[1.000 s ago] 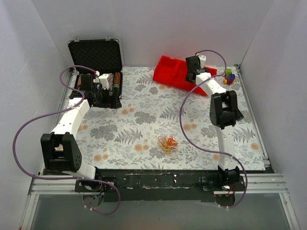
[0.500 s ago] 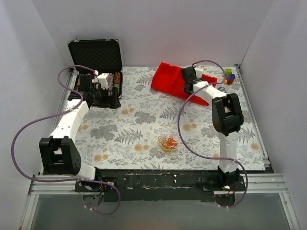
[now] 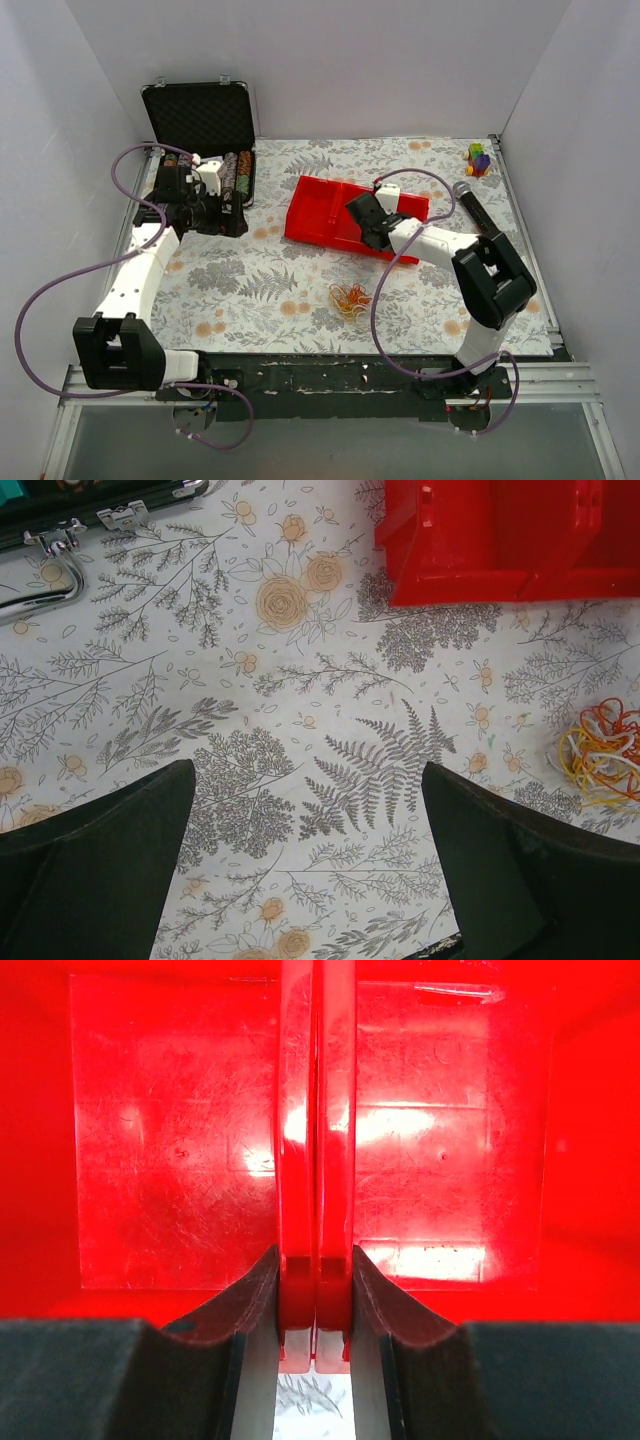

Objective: Untangle the cables

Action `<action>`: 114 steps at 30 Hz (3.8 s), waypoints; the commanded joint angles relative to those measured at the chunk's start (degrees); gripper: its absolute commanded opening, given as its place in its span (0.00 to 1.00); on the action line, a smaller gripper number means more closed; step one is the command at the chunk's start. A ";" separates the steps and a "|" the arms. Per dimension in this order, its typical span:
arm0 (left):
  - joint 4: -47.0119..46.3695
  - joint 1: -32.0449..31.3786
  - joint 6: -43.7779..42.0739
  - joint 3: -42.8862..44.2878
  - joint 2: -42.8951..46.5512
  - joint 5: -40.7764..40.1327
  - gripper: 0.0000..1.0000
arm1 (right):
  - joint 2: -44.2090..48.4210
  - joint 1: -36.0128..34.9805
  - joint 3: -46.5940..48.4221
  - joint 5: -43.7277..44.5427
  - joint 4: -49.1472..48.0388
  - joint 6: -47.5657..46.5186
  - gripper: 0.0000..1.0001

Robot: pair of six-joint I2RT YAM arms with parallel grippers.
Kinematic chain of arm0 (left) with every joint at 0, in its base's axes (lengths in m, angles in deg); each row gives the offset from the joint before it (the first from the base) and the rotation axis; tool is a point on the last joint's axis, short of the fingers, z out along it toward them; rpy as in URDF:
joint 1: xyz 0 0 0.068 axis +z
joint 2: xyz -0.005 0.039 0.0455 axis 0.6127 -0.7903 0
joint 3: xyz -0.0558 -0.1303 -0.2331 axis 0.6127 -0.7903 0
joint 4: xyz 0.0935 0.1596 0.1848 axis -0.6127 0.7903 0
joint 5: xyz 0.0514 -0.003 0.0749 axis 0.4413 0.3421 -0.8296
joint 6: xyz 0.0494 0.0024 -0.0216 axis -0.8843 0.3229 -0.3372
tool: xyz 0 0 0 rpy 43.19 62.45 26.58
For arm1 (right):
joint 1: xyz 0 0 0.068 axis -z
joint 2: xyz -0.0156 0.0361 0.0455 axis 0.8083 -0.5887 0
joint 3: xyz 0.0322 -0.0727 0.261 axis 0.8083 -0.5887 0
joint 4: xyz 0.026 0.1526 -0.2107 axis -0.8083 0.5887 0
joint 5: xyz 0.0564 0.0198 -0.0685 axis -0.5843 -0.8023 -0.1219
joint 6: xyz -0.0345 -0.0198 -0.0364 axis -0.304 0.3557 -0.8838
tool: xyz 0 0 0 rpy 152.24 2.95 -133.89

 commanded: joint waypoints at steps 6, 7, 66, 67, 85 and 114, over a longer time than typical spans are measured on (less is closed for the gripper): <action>4.02 -0.86 -2.27 -0.34 6.44 3.08 0.98 | 3.75 -8.18 -4.85 4.92 6.29 5.91 0.15; 4.29 -1.38 -2.88 -0.34 6.97 3.17 0.98 | 3.57 -8.53 -4.41 4.93 6.38 5.73 0.15; -3.00 -42.34 -25.04 8.97 -24.41 13.72 0.22 | 49.36 -8.71 -34.37 -24.16 -5.04 -2.27 0.66; -3.09 -42.34 -24.69 8.97 -23.62 13.72 0.22 | 49.28 -8.71 -34.81 -24.60 -5.40 -2.36 0.66; -4.41 -42.87 -13.71 5.98 -7.37 10.03 0.00 | 45.32 -10.03 -37.28 -29.00 -11.46 -3.94 0.70; 7.37 -42.87 -9.92 14.24 -4.45 16.79 0.00 | 37.07 -22.25 -33.06 -21.00 -38.36 -16.78 0.80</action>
